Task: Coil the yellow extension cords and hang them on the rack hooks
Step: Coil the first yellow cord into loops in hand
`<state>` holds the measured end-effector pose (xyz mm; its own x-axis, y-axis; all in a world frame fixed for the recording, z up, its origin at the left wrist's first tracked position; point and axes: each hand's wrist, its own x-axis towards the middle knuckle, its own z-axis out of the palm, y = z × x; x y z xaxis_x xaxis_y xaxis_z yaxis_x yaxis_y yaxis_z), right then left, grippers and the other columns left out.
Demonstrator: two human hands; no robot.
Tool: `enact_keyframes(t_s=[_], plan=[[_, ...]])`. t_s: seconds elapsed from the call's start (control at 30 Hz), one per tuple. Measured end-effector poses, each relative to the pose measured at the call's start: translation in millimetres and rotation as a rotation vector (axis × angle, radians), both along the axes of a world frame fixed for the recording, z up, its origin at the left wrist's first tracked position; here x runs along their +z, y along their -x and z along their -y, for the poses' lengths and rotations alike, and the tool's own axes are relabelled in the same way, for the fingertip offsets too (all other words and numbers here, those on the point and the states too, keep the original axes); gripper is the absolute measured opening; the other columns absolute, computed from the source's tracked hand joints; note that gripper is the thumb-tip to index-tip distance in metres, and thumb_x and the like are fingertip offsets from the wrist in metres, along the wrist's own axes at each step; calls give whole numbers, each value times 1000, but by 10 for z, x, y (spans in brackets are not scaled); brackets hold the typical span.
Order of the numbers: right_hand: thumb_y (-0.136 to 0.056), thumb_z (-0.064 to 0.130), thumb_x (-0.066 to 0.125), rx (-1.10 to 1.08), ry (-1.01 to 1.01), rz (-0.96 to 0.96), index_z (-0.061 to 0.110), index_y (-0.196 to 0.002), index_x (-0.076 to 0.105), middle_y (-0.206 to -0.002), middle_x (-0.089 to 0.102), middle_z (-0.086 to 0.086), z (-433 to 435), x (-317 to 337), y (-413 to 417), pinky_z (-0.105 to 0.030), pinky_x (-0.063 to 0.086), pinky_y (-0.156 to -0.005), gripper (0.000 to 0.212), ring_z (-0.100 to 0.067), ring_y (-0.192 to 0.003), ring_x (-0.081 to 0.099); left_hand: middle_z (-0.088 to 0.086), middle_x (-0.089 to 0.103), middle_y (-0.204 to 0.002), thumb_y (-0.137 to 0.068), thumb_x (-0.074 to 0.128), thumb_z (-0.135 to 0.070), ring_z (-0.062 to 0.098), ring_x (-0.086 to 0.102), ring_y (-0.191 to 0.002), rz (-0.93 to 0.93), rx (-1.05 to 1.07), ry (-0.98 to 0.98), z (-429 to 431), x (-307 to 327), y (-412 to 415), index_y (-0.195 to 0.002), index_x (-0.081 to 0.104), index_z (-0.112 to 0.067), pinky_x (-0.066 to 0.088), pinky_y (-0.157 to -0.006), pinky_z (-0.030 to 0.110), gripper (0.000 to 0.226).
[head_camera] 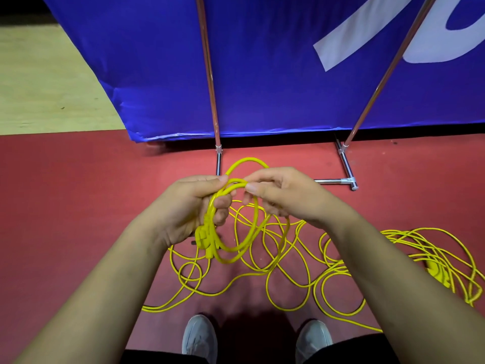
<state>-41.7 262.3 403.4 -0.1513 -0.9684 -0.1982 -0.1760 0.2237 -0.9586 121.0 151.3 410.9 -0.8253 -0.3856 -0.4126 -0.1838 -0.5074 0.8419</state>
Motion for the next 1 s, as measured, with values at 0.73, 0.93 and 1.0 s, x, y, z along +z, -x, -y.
enact_keyframes(t_s=[0.73, 0.93, 1.0], plan=[[-87, 13, 70, -189, 107, -283, 15, -83, 72, -56, 52, 4, -95, -86, 395, -17, 35, -50, 5, -4, -51, 42, 10, 55, -57, -93, 48, -21, 20, 52, -40, 111, -100, 115, 91, -124, -93, -83, 58, -1, 43, -40, 21, 24], [-84, 15, 73, -36, 154, -422, 16, -82, 76, -64, 67, 9, 10, 21, 69, -21, 46, -61, 4, -1, -60, 55, 14, 60, -63, -86, 51, -25, 24, 57, -43, 97, -165, 30, 14, -161, -55, -92, 60, 5, 47, -44, 25, 31], [-84, 18, 73, -17, 167, -446, 14, -79, 74, -63, 64, 0, 45, 19, -31, -30, 44, -61, 7, -8, -58, 51, 8, 50, -56, -86, 51, -25, 19, 48, -39, 88, -133, 30, 20, -173, -58, -95, 56, 4, 40, -42, 22, 30]])
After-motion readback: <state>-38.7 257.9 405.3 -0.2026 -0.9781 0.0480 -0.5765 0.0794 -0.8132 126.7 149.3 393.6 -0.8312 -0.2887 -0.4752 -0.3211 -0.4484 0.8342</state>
